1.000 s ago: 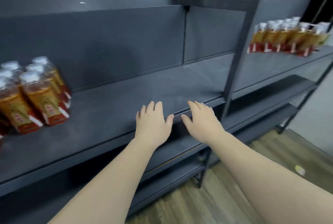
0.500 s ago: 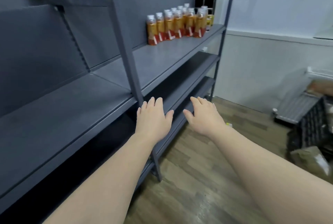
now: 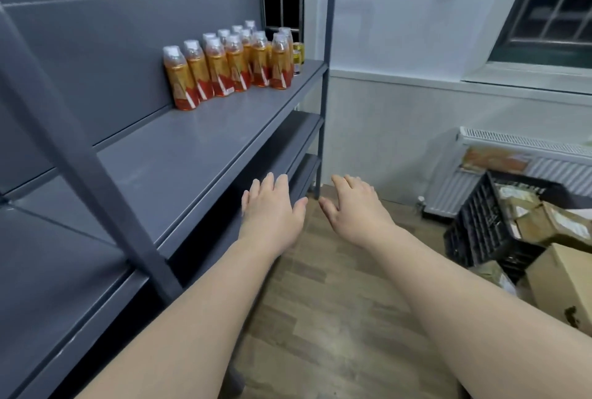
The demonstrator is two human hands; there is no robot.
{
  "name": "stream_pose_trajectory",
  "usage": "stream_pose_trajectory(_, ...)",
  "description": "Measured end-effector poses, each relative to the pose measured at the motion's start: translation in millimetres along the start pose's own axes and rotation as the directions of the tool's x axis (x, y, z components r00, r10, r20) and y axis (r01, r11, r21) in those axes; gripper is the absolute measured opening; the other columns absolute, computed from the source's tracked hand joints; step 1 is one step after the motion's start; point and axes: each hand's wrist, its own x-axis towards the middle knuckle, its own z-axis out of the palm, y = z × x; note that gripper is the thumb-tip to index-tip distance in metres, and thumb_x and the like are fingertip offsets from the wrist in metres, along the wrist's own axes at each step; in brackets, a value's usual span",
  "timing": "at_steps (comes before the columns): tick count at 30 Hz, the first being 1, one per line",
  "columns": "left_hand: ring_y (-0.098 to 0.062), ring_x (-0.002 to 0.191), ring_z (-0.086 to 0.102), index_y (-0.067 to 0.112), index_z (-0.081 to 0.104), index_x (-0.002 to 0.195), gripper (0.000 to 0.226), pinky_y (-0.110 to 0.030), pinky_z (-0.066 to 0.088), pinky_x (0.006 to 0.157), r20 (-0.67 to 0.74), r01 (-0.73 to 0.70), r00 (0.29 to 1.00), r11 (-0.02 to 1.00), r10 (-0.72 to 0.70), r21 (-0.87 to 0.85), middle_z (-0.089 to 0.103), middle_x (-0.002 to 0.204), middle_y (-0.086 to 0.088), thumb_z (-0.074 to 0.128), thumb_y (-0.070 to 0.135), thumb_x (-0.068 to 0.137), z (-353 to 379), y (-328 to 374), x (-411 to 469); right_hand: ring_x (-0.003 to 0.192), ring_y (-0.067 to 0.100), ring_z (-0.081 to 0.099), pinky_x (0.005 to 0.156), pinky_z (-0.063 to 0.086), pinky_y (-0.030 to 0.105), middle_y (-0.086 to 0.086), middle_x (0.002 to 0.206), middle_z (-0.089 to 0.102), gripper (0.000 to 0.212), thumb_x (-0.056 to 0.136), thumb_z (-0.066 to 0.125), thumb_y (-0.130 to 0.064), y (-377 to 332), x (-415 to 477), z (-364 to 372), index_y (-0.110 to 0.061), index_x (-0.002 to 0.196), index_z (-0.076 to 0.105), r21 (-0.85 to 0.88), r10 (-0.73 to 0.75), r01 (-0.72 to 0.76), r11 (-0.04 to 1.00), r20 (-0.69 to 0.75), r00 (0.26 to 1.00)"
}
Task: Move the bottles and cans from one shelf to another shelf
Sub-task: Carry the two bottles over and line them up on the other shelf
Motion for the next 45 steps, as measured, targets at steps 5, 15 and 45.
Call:
stream_pose_trajectory(5, -0.030, 0.148, 0.021, 0.013, 0.033, 0.149, 0.056, -0.048, 0.016, 0.122, 0.001, -0.005, 1.000, 1.000, 0.005, 0.006, 0.029, 0.159, -0.009, 0.041, 0.045, 0.103, 6.8, -0.5, 49.3, 0.152, 0.030, 0.013, 0.123, 0.013, 0.047, 0.012, 0.164, 0.022, 0.064, 0.104, 0.036, -0.048, 8.6, 46.2, 1.2, -0.016, 0.157, 0.021, 0.008, 0.011, -0.011, 1.000, 0.037, 0.999)
stream_pose_trajectory(15, -0.034, 0.148, 0.024, 0.012, 0.034, 0.148, 0.058, -0.050, 0.021, 0.120, 0.002, 0.036, 0.999, 0.998, -0.036, 0.055, 0.031, 0.158, -0.011, 0.041, 0.047, 0.102, 42.3, 17.9, 150.7, 0.148, 0.032, 0.022, 0.120, 0.019, 0.048, 0.012, 0.156, 0.034, 0.063, 0.103, 0.036, -0.050, 63.3, 160.6, 8.7, -0.015, 0.154, 0.027, 0.040, -0.038, 0.036, 0.999, 0.051, 0.998)
stream_pose_trajectory(45, -0.034, 0.152, 0.014, 0.014, 0.023, 0.156, 0.066, -0.048, 0.012, 0.123, -0.162, 0.426, 0.895, 0.904, -0.416, 0.029, 0.019, 0.165, -0.011, 0.041, 0.048, 0.103, 0.3, -90.0, 404.8, 0.151, 0.029, 0.014, 0.123, 0.013, 0.041, 0.013, 0.164, 0.021, 0.066, 0.105, 0.039, -0.046, -41.2, 467.7, 11.5, -0.013, 0.159, 0.018, 0.114, -0.453, 0.440, 0.891, 0.153, 0.878)
